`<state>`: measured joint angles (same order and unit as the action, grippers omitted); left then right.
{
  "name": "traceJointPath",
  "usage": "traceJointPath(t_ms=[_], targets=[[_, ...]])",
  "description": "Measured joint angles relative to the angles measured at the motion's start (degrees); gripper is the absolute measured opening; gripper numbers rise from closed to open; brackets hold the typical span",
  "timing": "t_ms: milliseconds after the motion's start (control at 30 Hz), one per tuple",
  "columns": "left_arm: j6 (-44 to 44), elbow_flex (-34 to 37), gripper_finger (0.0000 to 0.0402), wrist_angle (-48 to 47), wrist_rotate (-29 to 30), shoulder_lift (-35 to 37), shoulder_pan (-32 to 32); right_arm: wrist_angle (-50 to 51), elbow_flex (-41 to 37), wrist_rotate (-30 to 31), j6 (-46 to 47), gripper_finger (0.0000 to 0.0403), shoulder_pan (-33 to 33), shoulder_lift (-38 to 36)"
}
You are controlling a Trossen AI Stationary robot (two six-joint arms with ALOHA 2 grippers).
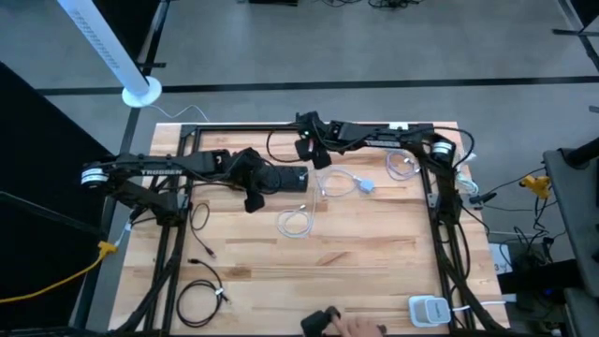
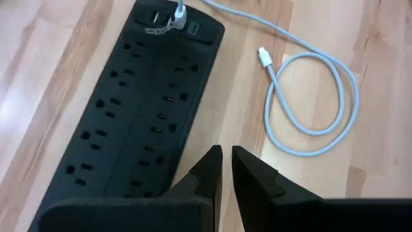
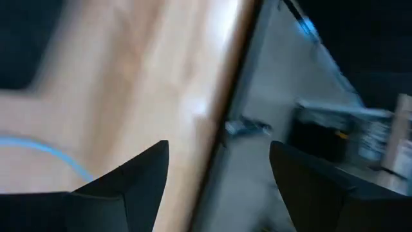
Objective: Insert USB
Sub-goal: Insert the light blue charger cable into the black outlet extension
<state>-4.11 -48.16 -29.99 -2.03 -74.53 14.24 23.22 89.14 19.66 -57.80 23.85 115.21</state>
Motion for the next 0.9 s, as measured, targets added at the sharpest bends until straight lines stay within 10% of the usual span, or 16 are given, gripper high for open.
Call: traceJointPath(t_ms=[200, 400, 600, 900], targets=[[-1.3, 0.0, 0.0023, -0.7, 0.5, 0.3, 0.0, -5.1, 1.7, 7.5, -3.4, 0.0267, 2.0, 0.9], [-2.4, 0.0, 0.0023, 1.1, 1.4, 0.4, 0.0, 0.2, 2.4, 6.9, 16.9, 0.0259, 2.5, 0.5], [-2.4, 0.0, 0.0023, 5.5, 1.5, 0.4, 0.0, -2.4, 2.4, -12.9, 45.5, 0.0247, 5.0, 0.5], [-2.0, 0.0, 0.0023, 10.3, 1.7, 0.4, 0.1, -1.5, 2.4, -17.4, 81.8, 0.0233, 9.3, 0.7]])
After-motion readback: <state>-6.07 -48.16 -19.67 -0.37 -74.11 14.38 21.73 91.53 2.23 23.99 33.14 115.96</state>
